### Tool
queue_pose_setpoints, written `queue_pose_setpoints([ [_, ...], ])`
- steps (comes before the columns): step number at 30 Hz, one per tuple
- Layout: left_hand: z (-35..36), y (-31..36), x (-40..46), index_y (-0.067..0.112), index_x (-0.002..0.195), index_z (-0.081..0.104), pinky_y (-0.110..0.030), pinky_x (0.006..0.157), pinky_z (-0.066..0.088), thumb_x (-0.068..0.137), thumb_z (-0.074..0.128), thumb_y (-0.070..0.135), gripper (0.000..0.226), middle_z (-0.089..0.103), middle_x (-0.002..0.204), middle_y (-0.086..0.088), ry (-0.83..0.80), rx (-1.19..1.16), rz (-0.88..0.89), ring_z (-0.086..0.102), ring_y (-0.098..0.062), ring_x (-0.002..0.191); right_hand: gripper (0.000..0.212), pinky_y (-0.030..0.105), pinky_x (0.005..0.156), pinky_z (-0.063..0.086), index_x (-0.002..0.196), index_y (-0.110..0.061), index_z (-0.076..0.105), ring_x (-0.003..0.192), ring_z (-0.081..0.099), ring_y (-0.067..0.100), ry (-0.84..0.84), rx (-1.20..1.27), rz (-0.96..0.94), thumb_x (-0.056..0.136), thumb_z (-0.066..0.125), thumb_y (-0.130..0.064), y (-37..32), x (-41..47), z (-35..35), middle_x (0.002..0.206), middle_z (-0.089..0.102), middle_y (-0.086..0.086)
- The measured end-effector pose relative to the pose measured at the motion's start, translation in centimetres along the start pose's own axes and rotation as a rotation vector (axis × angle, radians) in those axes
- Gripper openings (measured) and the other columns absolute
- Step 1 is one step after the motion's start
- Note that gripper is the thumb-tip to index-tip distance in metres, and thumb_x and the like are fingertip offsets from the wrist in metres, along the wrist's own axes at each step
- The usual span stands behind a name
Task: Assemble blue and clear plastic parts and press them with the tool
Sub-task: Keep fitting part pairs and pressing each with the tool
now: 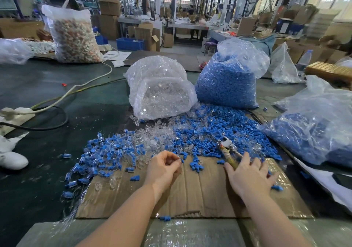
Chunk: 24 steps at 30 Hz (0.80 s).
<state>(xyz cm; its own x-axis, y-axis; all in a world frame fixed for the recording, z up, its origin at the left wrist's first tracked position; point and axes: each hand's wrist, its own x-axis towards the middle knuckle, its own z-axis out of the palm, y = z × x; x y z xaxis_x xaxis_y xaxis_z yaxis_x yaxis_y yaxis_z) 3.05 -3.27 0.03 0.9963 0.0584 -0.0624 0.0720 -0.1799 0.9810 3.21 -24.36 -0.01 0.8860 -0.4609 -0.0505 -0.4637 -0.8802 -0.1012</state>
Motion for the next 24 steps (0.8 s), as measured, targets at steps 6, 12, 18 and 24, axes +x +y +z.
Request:
queue_pose_setpoints([
  [6,0.0,0.2,0.4,0.01,0.089,0.063,-0.011,0.052,0.046,0.086,0.062,0.007,0.004,0.066,0.077,-0.005,0.0,-0.054,-0.052,0.06,-0.005,0.06,0.072,0.058,0.109,0.011,0.142,-0.015,0.028,0.136,0.026,0.03,0.072,-0.109,-0.061,0.089,0.032,-0.064,0.0,0.2,-0.5,0.147,0.03,0.007],
  [12,-0.2,0.5,0.5,0.011,0.088,0.063,-0.012,0.052,0.047,0.086,0.063,0.007,0.005,0.065,0.076,-0.005,0.006,-0.092,-0.064,0.06,-0.005,0.059,0.051,0.044,0.1,0.033,0.116,-0.014,0.043,0.12,0.04,0.027,0.129,-0.103,-0.098,0.089,0.042,-0.057,-0.5,0.2,-1.5,0.127,0.044,0.01],
  [18,0.0,1.6,1.1,0.007,0.089,0.062,-0.019,0.055,0.051,0.086,0.062,0.005,0.004,0.062,0.076,-0.006,0.032,-0.206,-0.11,0.058,-0.011,0.06,0.041,0.026,0.075,0.047,0.099,-0.014,0.048,0.089,0.052,0.016,0.034,0.082,-0.353,0.095,0.034,-0.053,-2.4,-0.8,-3.0,0.099,0.054,0.002],
  [24,-0.6,2.1,1.7,0.005,0.092,0.063,-0.025,0.046,0.046,0.086,0.062,0.005,0.005,0.062,0.071,-0.006,0.063,-0.278,-0.2,0.056,-0.012,0.052,0.03,0.026,0.054,0.036,0.071,-0.012,0.048,0.051,0.044,0.018,-0.525,0.749,-0.347,0.092,0.051,-0.033,-4.8,-3.3,-4.6,0.06,0.047,0.004],
])
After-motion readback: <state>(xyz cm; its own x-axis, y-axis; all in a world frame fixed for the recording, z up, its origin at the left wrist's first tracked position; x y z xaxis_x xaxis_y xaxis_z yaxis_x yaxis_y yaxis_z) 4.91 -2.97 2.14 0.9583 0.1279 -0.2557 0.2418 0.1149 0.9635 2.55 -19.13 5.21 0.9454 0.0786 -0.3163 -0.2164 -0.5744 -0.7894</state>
